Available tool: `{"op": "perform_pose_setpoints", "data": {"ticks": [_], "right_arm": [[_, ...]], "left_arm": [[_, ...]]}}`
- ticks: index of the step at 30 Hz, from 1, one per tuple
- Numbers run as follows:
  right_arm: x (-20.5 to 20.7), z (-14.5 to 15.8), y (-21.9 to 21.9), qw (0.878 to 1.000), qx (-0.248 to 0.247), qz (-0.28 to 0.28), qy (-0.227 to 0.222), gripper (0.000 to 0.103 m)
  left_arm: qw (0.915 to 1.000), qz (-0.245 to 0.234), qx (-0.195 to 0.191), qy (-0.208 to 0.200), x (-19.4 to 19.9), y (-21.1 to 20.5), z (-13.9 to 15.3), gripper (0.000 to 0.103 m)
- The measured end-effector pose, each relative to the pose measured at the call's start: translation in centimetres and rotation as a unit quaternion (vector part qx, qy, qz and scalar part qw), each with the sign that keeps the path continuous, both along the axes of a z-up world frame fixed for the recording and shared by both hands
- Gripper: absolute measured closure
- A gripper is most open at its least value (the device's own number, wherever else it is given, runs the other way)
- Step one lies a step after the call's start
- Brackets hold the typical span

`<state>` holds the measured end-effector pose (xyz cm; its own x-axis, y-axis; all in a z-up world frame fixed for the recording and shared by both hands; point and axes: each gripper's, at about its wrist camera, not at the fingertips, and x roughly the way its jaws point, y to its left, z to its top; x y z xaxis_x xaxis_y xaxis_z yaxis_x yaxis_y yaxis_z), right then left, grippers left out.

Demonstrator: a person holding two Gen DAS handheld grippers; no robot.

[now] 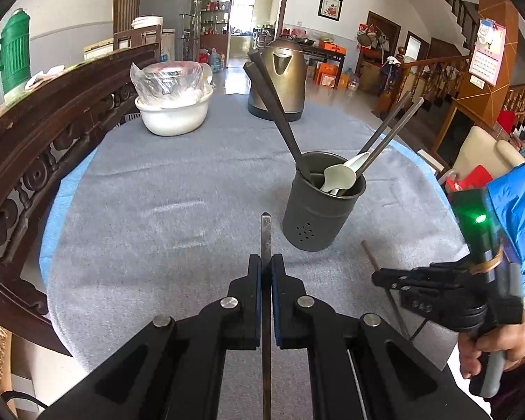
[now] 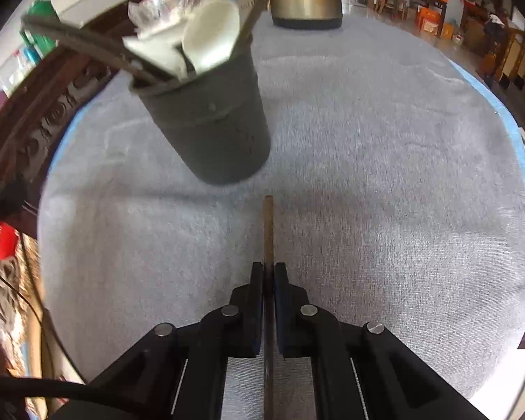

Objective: Organize utensils
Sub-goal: 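Lift both chopsticks upright and carry them over the gray utensil holder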

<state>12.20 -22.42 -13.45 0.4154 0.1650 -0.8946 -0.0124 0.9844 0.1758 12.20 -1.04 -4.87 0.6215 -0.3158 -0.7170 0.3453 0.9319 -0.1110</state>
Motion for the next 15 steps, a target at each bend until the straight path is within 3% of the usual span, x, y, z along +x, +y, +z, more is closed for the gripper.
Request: {"op": "perform_pose_setpoints", "data": {"ticks": [7,15], "right_arm": [[-0.7,4.5,-0.4,0.996,0.049,0.003,-0.071,0.097],[-1.7,9.9,-1.3,0.979,0.100,-0.010,-0.179,0.097]], "left_arm": [[0.9996,0.007,0.018,-0.022,-0.1,-0.7,1.2,0.097],[0.9986,0.017,0.029,-0.041,0.0,-1.3,2.8,0.097]]}}
